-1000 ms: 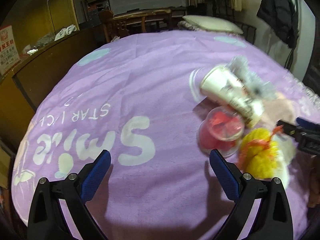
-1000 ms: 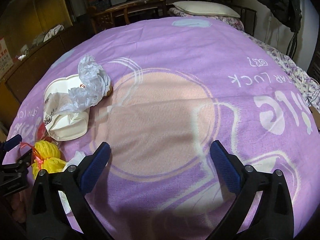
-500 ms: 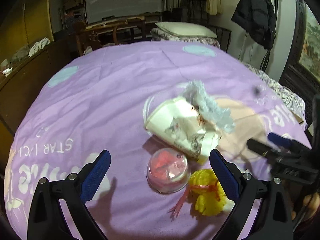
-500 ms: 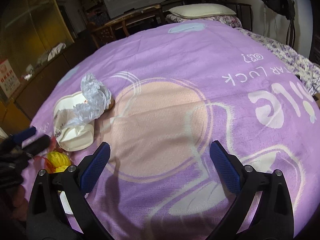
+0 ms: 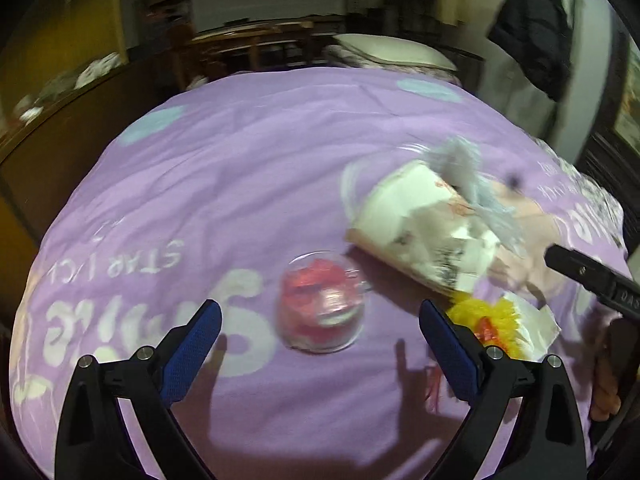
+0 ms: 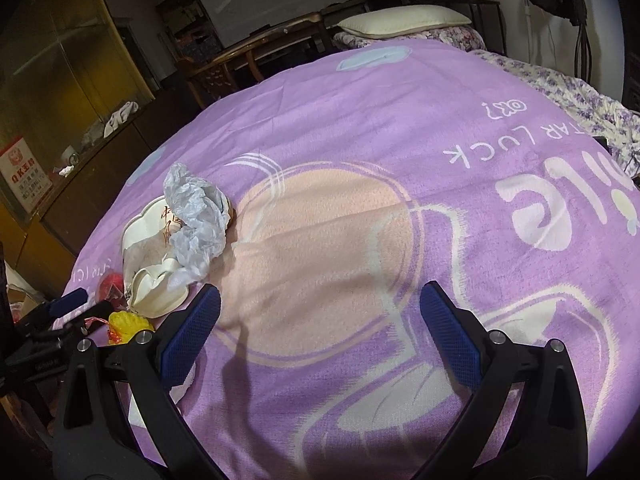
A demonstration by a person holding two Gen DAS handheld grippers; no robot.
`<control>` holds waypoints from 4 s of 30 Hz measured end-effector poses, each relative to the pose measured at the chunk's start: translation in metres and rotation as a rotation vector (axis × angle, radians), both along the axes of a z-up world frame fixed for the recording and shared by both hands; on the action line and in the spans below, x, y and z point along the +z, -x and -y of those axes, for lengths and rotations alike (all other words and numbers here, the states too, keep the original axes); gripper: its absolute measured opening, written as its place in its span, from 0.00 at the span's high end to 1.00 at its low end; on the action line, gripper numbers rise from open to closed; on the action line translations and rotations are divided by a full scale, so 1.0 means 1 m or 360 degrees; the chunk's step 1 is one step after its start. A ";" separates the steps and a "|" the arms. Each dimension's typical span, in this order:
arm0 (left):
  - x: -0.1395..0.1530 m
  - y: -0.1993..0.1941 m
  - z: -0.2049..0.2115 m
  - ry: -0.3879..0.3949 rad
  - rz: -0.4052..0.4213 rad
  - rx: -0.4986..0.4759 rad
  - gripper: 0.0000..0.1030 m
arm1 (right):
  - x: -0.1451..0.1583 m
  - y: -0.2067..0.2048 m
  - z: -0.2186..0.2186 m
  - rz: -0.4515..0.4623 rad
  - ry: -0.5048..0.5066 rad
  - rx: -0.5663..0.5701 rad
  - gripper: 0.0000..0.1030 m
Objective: Collect trash
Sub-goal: 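Grasp the red-lidded clear cup with the left tool while the right tool grasps the white cloth, then carry the cup and cloth to the red wastebasket and open both tools, then return both tools to the bed above the remaining trash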
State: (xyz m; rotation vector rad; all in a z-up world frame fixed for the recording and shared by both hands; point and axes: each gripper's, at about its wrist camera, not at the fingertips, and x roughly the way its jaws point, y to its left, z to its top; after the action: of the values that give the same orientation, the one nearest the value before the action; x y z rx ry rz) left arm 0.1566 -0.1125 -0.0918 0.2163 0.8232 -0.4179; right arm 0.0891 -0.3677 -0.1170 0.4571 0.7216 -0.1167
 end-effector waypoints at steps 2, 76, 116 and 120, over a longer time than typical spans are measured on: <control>-0.006 -0.007 0.002 -0.0004 0.0013 0.0021 0.06 | 0.000 0.000 0.000 0.0000 0.0000 0.0000 0.07; 0.019 0.222 -0.417 0.0267 0.0020 0.1125 0.12 | 0.127 0.105 -0.361 0.0270 0.0134 0.1608 0.79; 0.059 0.248 -0.404 0.0213 0.0352 0.1086 0.06 | 0.114 0.108 -0.377 0.0274 0.0137 0.1441 0.29; 0.072 0.239 -0.358 0.0169 0.0354 0.0932 0.06 | 0.125 0.114 -0.307 0.0391 0.0145 0.1199 0.22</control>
State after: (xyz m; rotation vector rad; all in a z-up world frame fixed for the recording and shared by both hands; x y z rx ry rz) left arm -0.0825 0.2450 -0.0194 -0.0808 0.6072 0.1130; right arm -0.0251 -0.0607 0.0077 0.0873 0.6029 0.6026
